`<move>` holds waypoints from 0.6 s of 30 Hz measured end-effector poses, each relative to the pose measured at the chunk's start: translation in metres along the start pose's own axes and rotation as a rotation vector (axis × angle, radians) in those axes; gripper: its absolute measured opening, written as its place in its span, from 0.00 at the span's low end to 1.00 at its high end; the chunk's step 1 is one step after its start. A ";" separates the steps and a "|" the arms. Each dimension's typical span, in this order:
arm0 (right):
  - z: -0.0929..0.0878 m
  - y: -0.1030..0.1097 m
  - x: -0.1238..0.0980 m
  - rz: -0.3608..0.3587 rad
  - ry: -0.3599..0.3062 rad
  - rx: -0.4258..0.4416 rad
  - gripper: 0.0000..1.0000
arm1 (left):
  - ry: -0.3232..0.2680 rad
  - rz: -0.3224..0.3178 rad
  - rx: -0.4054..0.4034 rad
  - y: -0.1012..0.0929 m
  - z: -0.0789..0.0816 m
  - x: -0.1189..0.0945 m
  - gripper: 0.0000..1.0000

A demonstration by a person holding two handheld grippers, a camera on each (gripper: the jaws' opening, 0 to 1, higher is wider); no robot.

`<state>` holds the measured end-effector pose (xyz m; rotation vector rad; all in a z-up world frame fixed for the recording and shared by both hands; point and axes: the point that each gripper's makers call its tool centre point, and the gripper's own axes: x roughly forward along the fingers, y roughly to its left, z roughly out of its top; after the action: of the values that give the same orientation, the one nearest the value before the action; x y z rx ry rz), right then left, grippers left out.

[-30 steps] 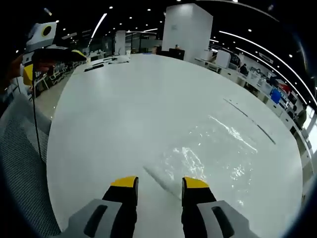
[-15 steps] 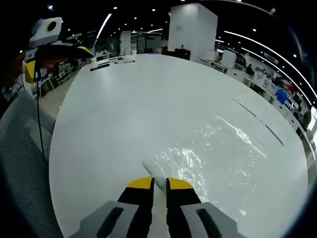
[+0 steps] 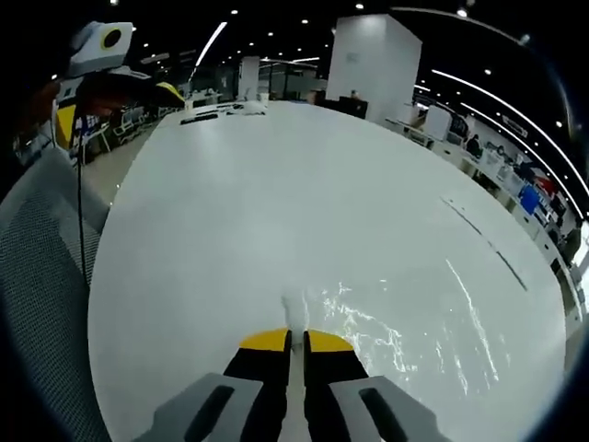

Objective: Open the resealable bag by pulling the two sides of the seal apart until the entire bag opening is separated and visibly accessible.

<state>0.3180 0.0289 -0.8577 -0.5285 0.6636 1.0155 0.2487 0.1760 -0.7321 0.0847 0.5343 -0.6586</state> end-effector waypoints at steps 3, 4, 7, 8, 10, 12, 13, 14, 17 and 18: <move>-0.001 0.003 -0.002 0.014 0.013 -0.033 0.00 | -0.001 0.001 0.001 0.000 0.001 0.000 0.82; 0.000 0.004 -0.002 0.018 0.013 -0.038 0.00 | -0.003 0.001 0.001 0.001 0.001 0.000 0.82; 0.001 0.008 -0.005 0.031 0.011 -0.047 0.00 | 0.000 0.003 0.008 0.001 0.001 0.000 0.82; 0.002 0.009 -0.006 0.033 0.011 -0.047 0.00 | 0.001 0.003 0.010 0.001 0.000 0.000 0.82; 0.003 0.011 -0.008 0.037 0.008 -0.046 0.00 | 0.011 -0.001 0.027 -0.002 -0.001 0.002 0.82; 0.005 0.014 -0.010 0.045 0.000 -0.039 0.01 | 0.022 -0.010 0.046 -0.006 -0.002 0.004 0.82; 0.006 0.016 -0.010 0.047 -0.001 -0.039 0.01 | 0.024 -0.016 0.058 -0.009 -0.001 0.005 0.82; 0.006 0.017 -0.011 0.048 -0.003 -0.039 0.01 | 0.028 -0.018 0.071 -0.010 -0.001 0.006 0.82; 0.011 0.020 -0.015 0.056 -0.018 -0.024 0.01 | 0.052 -0.020 0.129 -0.014 -0.003 0.009 0.81; 0.013 0.022 -0.016 0.060 -0.023 -0.024 0.01 | 0.052 -0.028 0.126 -0.017 -0.004 0.010 0.81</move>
<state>0.2954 0.0379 -0.8395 -0.5189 0.6507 1.0858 0.2436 0.1584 -0.7387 0.2129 0.5443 -0.7190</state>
